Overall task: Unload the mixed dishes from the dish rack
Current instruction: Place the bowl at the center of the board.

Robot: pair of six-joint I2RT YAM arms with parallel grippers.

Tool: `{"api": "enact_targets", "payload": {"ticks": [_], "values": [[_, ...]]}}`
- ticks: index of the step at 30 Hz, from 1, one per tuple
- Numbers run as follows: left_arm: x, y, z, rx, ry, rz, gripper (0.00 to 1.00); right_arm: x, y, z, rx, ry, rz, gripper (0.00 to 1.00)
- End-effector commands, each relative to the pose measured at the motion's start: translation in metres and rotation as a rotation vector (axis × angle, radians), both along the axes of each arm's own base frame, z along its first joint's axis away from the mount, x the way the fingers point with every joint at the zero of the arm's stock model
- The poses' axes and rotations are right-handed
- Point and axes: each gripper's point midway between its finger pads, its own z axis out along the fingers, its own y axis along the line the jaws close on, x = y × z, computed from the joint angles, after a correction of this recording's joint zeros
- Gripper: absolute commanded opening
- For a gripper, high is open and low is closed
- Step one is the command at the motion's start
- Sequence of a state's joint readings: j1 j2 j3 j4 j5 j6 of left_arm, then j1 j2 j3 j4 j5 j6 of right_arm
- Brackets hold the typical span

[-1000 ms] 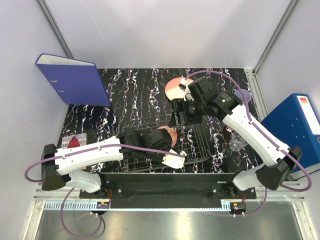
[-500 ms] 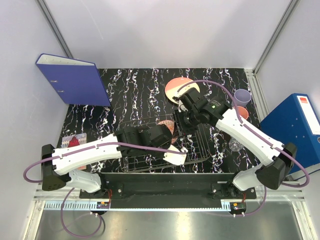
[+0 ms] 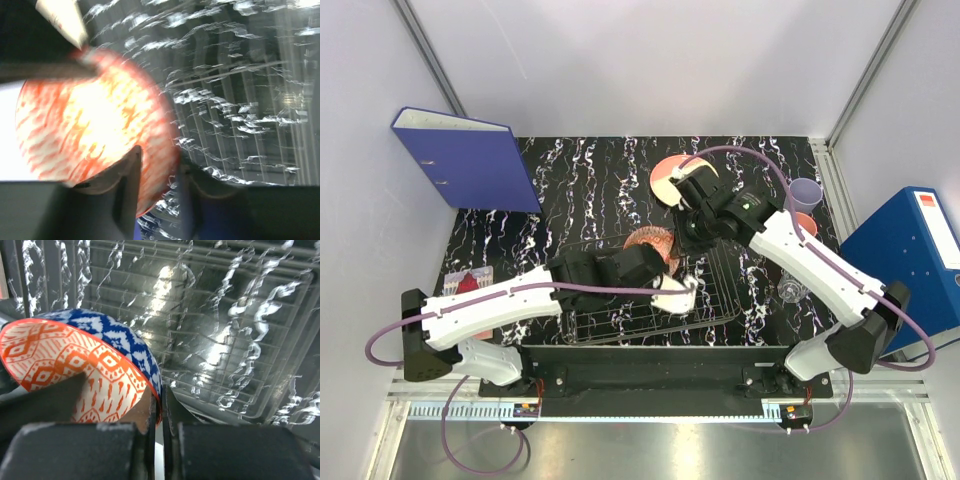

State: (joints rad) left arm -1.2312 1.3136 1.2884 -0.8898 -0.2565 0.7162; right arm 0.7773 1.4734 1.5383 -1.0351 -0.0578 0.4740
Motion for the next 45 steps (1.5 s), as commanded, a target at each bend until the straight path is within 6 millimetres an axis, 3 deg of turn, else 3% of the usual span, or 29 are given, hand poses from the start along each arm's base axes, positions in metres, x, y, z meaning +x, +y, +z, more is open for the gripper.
{"api": "enact_targets", "payload": {"ticks": [1, 2, 7, 9, 11, 13, 15, 16, 17, 18, 19, 20, 22, 25, 27, 28, 34, 37, 45], "values": [[0.048, 0.023, 0.061, -0.196, -0.151, 0.345, 0.74, 0.017, -0.009, 0.045, -0.007, -0.153, -0.030, 0.00], [0.058, 0.030, 0.072, -0.239, -0.189, 0.421, 0.99, 0.022, -0.006, 0.056, 0.010, -0.174, -0.042, 0.00], [0.094, 0.071, 0.107, -0.491, -0.185, 0.810, 0.99, 0.050, 0.006, 0.085, 0.046, -0.241, -0.097, 0.00], [0.104, 0.094, 0.119, -0.617, -0.169, 0.969, 0.99, 0.068, 0.020, 0.093, 0.069, -0.247, -0.102, 0.00], [0.108, 0.115, 0.130, -0.720, -0.169, 1.071, 0.99, 0.095, 0.033, 0.099, 0.097, -0.246, -0.115, 0.00], [0.114, 0.139, 0.131, -0.836, -0.149, 1.215, 0.99, 0.120, 0.032, 0.096, 0.111, -0.223, -0.143, 0.00], [0.111, 0.162, 0.138, -0.976, -0.130, 1.329, 0.99, 0.147, 0.048, 0.089, 0.140, -0.191, -0.134, 0.00], [0.108, 0.164, 0.133, -1.010, -0.097, 1.346, 0.99, 0.161, 0.050, 0.108, 0.185, -0.233, -0.143, 0.00], [0.106, 0.165, 0.132, -1.068, -0.063, 1.370, 0.99, 0.183, 0.054, 0.078, 0.162, -0.180, -0.152, 0.00], [0.101, 0.173, 0.138, -1.123, -0.050, 1.371, 0.99, 0.191, 0.055, 0.070, 0.164, -0.163, -0.153, 0.00], [0.101, 0.172, 0.129, -1.134, -0.032, 1.373, 0.99, 0.202, 0.057, 0.079, 0.200, -0.184, -0.160, 0.00], [0.099, 0.169, 0.126, -1.161, 0.000, 1.375, 0.99, 0.220, 0.053, 0.053, 0.191, -0.135, -0.183, 0.00], [0.094, 0.169, 0.117, -1.173, 0.027, 1.366, 0.99, 0.240, 0.047, 0.037, 0.204, -0.111, -0.229, 0.00], [0.092, 0.165, 0.103, -1.190, 0.066, 1.379, 0.99, 0.270, 0.019, 0.002, 0.129, -0.103, -0.334, 0.00], [0.092, 0.162, 0.095, -1.185, 0.089, 1.384, 0.99, 0.287, 0.005, -0.007, 0.149, -0.099, -0.382, 0.00], [0.094, 0.160, 0.088, -1.175, 0.094, 1.390, 0.99, 0.289, 0.001, -0.023, 0.146, -0.059, -0.407, 0.00], [0.097, 0.151, 0.067, -1.139, 0.134, 1.388, 0.99, 0.314, -0.029, -0.035, 0.166, -0.058, -0.498, 0.00], [0.099, 0.146, 0.057, -1.117, 0.155, 1.392, 0.99, 0.320, -0.039, -0.051, 0.158, -0.027, -0.519, 0.00], [0.100, 0.138, 0.027, -1.056, 0.205, 1.410, 0.99, 0.331, -0.061, -0.109, 0.086, 0.041, -0.554, 0.00]]}}
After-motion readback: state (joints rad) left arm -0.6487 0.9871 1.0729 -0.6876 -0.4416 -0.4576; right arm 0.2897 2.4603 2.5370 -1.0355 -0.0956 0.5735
